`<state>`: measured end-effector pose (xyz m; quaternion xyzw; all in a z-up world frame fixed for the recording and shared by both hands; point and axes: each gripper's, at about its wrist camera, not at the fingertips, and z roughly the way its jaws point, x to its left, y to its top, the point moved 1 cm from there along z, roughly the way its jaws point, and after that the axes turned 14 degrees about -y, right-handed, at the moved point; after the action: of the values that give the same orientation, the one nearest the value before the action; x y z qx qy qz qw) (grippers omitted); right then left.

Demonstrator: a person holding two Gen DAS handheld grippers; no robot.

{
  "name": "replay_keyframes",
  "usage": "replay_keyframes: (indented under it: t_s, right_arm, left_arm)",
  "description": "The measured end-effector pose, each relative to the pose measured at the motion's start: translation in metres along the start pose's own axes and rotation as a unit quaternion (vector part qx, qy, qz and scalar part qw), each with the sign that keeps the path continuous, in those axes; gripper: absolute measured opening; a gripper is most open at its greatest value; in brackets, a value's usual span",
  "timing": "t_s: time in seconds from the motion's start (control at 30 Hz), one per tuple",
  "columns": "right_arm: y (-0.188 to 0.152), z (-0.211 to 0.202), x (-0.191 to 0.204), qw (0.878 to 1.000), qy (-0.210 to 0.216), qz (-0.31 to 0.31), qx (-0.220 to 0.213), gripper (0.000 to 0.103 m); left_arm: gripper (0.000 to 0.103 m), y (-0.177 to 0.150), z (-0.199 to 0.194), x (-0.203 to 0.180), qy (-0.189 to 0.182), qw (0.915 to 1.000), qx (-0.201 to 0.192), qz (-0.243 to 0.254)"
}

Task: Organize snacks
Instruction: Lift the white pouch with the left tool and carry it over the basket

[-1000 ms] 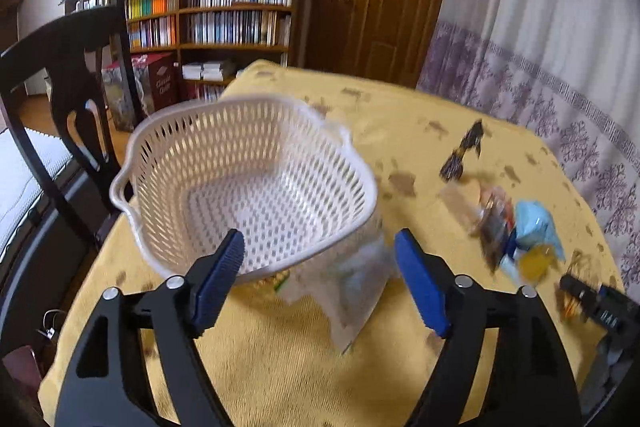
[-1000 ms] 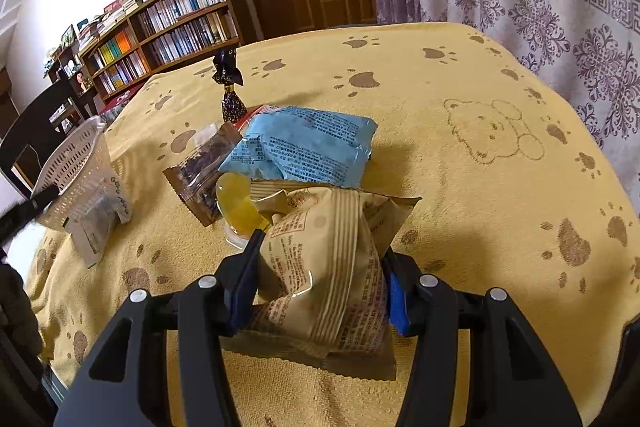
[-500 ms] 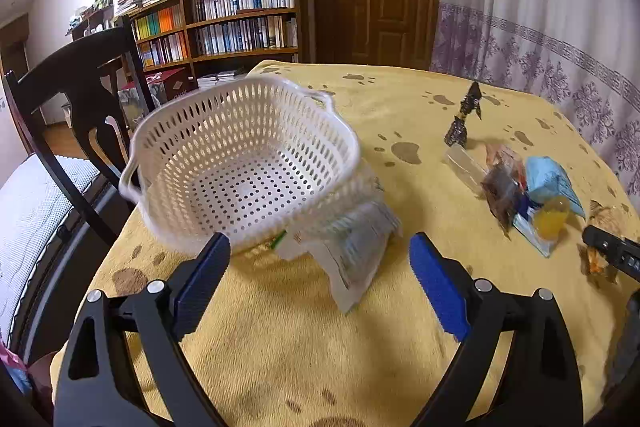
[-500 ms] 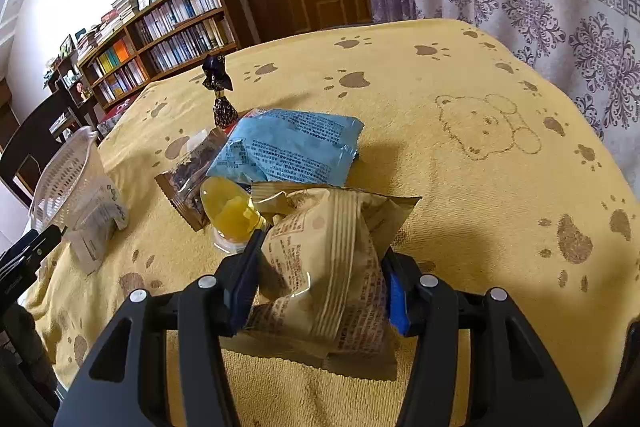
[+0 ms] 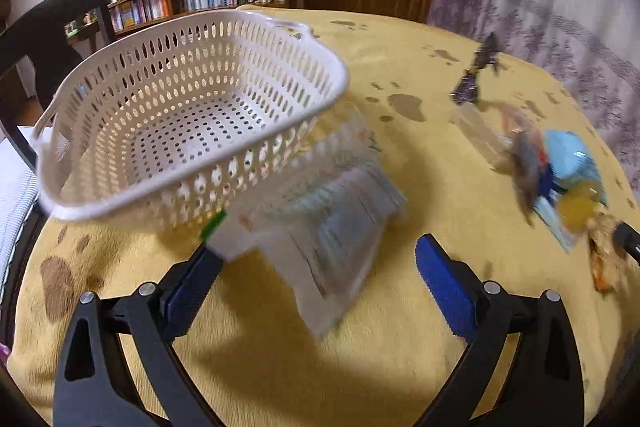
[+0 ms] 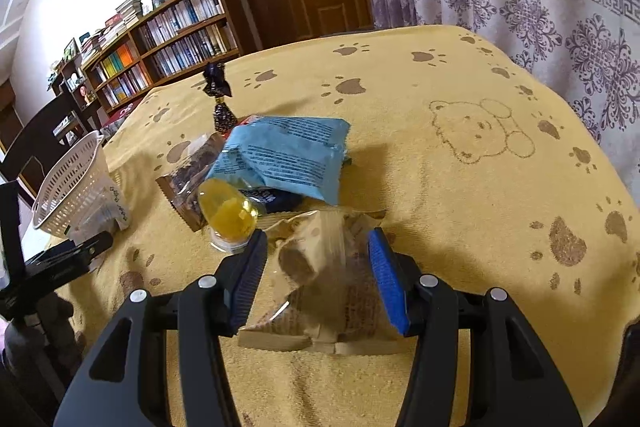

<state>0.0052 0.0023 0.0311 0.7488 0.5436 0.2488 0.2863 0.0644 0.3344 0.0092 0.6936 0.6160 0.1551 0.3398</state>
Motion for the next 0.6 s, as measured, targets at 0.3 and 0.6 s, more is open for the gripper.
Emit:
replay_keyframes:
  t_s: [0.3,0.6]
  right_arm:
    - [-0.002,0.003,-0.004,1.0,0.004,0.005,0.003,0.053]
    - [-0.004,0.003,-0.015,1.0,-0.002,0.013,0.004,0.053]
  left_arm:
    - [0.089,0.021,0.032,-0.012,0.023,0.9992,0.031,0.011]
    - [0.041,0.02,0.024,-0.044,-0.024,0.999,0.021,0.032]
